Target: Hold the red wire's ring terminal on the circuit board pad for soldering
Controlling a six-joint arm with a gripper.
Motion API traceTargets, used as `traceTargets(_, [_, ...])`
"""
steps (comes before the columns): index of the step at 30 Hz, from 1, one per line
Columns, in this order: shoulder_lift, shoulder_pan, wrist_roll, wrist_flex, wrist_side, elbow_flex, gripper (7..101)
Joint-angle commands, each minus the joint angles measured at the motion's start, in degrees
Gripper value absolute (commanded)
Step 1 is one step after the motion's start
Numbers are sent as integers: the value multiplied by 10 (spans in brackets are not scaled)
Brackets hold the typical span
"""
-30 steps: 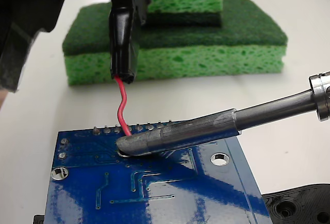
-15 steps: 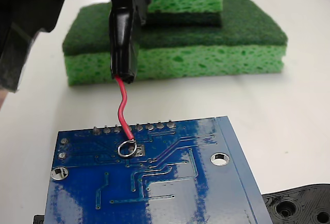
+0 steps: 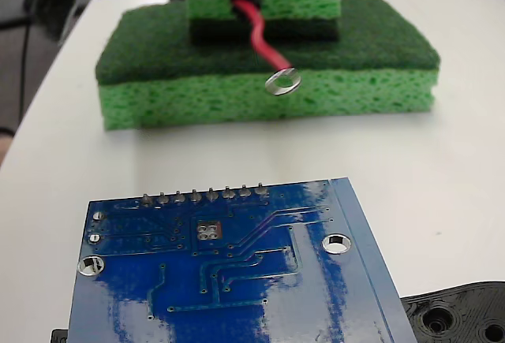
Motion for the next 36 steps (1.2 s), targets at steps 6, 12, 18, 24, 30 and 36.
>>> traceTargets(6, [102,-67,27,13,69,65,1003])
traceTargets(12, [243,-79,36,31,77,139,1003])
traceTargets(18, [352,-87,47,41,79,220,1003])
traceTargets(24, [439,-90,50,45,81,284,1003])
traceTargets(30, [553,-91,52,77,78,332,1003])
traceTargets(36, [534,-95,53,59,86,343,1003])
